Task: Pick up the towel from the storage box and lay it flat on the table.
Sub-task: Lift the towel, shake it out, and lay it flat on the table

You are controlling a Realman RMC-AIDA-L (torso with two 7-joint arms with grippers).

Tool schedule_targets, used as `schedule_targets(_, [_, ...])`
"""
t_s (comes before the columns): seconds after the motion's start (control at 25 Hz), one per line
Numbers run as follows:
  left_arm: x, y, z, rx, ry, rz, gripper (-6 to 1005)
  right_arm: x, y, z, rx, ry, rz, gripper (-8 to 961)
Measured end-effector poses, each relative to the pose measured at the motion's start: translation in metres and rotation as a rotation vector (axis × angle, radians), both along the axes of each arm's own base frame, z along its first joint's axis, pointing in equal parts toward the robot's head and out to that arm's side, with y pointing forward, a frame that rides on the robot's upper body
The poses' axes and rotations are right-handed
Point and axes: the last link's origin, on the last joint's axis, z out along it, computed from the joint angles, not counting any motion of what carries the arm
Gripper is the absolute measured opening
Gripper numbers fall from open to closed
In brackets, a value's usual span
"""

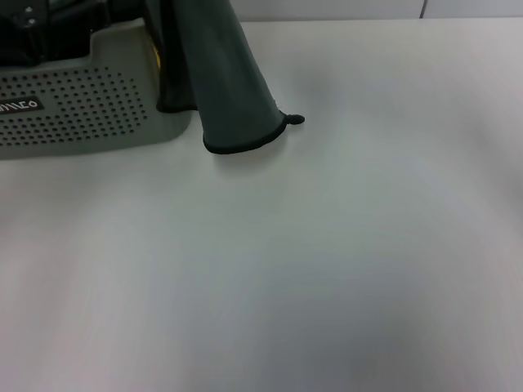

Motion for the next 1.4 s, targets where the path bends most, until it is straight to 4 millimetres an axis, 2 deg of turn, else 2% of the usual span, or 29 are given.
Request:
schedule_targets(0.68, [-0.014,0.007,-0.003,0.015,-0.012,0.076,454,-0.011,-0.005,-0.006,-0.016,-0.009,0.029,1])
schedule_targets(1.12, [-0.018,0.009,-0.004,0.009,-0.036,0.085,384,-0.006,-0.008,-0.005,-0.026,-0.004,0.022,2])
schedule_targets(1.4, [-0.018,0.009,-0.003,0.008,-0.062,0.080,218,-0.003,-0.011,-0.003,-0.034,-0.005,0.025,3])
